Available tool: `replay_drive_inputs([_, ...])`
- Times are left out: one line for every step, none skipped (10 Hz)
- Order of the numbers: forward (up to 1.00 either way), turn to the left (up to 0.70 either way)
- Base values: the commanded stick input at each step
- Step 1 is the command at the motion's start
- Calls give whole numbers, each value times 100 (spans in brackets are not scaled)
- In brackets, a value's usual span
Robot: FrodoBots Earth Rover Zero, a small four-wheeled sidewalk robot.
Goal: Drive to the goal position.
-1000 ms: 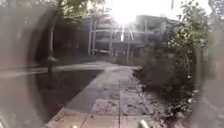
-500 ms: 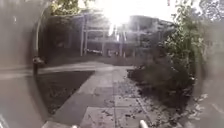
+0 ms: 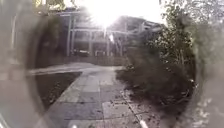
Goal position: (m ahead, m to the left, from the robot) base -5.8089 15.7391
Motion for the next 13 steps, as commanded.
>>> replay_drive_inputs([50,0])
replay_drive_inputs([50,0])
replay_drive_inputs([50,0])
replay_drive_inputs([50,0])
replay_drive_inputs([50,0])
replay_drive_inputs([50,0])
replay_drive_inputs([50,0])
replay_drive_inputs([50,0])
replay_drive_inputs([50,0])
replay_drive_inputs([50,0])
replay_drive_inputs([50,0])
replay_drive_inputs([50,0])
replay_drive_inputs([50,0])
